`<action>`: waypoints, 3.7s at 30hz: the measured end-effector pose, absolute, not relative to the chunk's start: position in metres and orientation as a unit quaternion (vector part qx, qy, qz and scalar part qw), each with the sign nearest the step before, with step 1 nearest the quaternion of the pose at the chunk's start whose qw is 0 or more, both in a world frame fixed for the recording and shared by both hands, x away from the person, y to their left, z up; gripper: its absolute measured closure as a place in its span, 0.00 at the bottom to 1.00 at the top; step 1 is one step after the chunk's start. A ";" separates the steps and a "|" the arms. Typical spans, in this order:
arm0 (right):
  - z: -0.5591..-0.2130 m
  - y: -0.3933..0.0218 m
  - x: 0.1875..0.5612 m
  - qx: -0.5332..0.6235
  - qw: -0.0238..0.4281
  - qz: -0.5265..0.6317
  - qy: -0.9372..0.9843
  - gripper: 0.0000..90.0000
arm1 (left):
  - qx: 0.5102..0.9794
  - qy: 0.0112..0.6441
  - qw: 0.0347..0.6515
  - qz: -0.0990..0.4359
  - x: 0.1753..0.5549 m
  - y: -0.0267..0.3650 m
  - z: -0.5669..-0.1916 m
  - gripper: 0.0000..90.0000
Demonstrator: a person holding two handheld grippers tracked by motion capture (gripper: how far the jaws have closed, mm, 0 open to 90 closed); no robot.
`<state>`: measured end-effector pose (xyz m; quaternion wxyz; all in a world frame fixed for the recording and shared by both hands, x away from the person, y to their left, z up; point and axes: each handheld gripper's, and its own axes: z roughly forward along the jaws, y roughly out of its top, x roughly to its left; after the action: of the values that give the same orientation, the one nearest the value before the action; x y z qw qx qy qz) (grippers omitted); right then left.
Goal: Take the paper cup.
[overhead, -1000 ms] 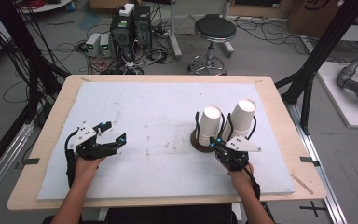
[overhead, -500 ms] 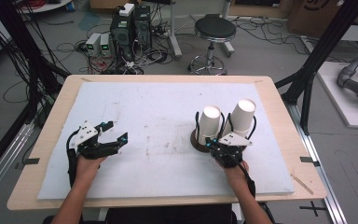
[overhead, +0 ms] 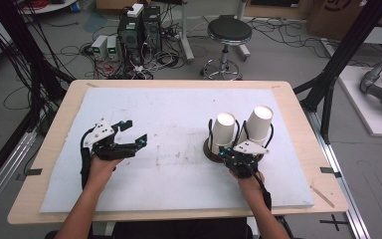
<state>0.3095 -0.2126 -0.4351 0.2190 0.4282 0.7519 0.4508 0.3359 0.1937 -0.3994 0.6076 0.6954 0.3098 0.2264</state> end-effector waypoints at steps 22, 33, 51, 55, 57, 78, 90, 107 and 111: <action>-0.436 -0.214 0.311 0.434 0.203 0.451 0.753 1.00 | 0.718 0.235 0.642 0.136 0.386 0.092 -0.360 0.22; -0.436 -0.213 0.311 0.432 0.205 0.449 0.755 1.00 | 0.751 0.189 0.622 0.112 0.399 0.032 -0.345 0.22; -0.436 -0.214 0.312 0.431 0.203 0.451 0.755 1.00 | 0.799 0.179 0.566 0.095 0.412 -0.031 -0.362 0.24; -0.436 -0.214 0.312 0.431 0.202 0.450 0.756 1.00 | 0.803 0.177 0.561 0.093 0.413 -0.033 -0.364 0.30; -0.436 -0.214 0.312 0.430 0.202 0.451 0.756 1.00 | 0.802 0.173 0.565 0.089 0.413 -0.033 -0.364 0.35; -0.436 -0.214 0.312 0.430 0.202 0.451 0.756 1.00 | 0.771 0.170 0.606 0.097 0.410 -0.022 -0.336 0.39; -0.436 -0.215 0.312 0.425 0.197 0.453 0.759 0.97 | 0.745 0.175 0.634 0.109 0.403 -0.006 -0.300 0.39; -0.413 -0.227 0.291 0.380 0.192 0.503 0.752 0.55 | 0.731 0.183 0.646 0.120 0.367 0.055 -0.276 0.39; -0.406 -0.229 0.288 0.371 0.204 0.514 0.746 0.42 | 0.726 0.190 0.650 0.119 0.360 0.072 -0.278 0.39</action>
<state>0.2876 -0.2293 -0.4057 0.2039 0.3709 0.7462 0.5138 0.3602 0.0724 -0.2777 0.6501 0.7260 0.1903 0.1189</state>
